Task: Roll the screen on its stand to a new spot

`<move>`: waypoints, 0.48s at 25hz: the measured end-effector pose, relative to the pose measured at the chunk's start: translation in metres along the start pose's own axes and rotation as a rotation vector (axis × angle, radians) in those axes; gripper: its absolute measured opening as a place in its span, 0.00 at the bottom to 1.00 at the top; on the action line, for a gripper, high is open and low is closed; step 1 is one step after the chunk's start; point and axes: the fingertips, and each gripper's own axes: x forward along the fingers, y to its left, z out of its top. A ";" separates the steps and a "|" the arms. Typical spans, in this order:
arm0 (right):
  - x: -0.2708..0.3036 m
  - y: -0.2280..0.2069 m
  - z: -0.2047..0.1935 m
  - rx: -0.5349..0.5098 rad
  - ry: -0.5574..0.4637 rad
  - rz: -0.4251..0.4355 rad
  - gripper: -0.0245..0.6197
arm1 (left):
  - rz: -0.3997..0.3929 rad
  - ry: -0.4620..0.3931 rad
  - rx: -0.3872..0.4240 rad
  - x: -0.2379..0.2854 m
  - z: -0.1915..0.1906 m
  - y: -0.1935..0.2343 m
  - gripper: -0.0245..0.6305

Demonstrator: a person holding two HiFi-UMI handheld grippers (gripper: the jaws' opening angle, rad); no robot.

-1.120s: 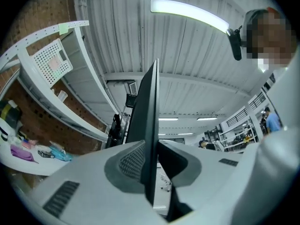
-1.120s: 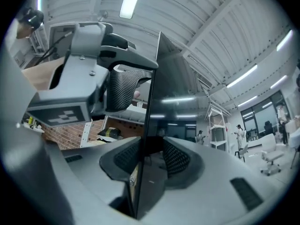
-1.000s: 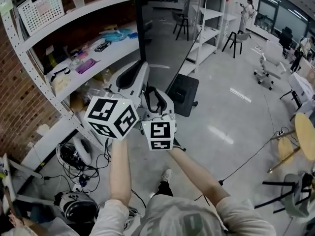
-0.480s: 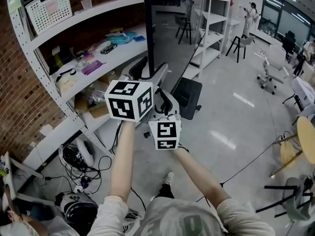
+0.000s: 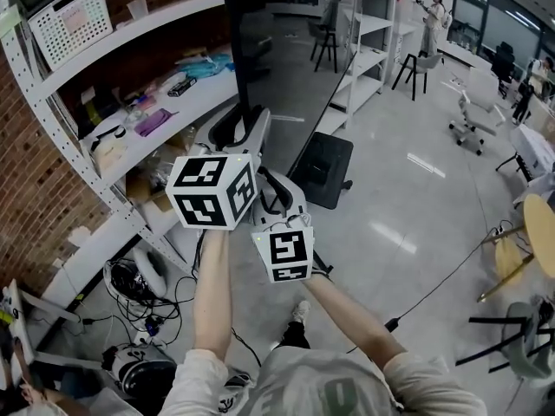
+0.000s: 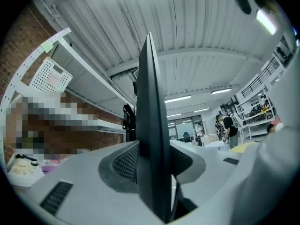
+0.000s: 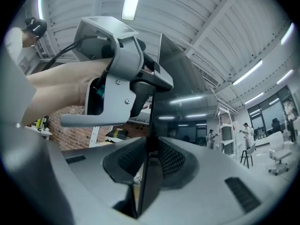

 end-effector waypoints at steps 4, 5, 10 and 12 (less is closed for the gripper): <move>-0.001 0.012 0.000 0.010 0.005 0.020 0.17 | 0.010 -0.005 0.009 -0.011 0.001 0.006 0.30; -0.002 0.016 0.000 0.007 0.005 0.029 0.17 | 0.011 -0.003 0.011 -0.014 0.000 0.008 0.30; -0.006 0.034 0.003 0.018 -0.002 0.077 0.17 | 0.014 -0.009 0.013 -0.031 0.004 0.014 0.29; -0.009 0.043 0.006 0.021 -0.005 0.097 0.17 | 0.016 -0.016 0.010 -0.039 0.006 0.016 0.29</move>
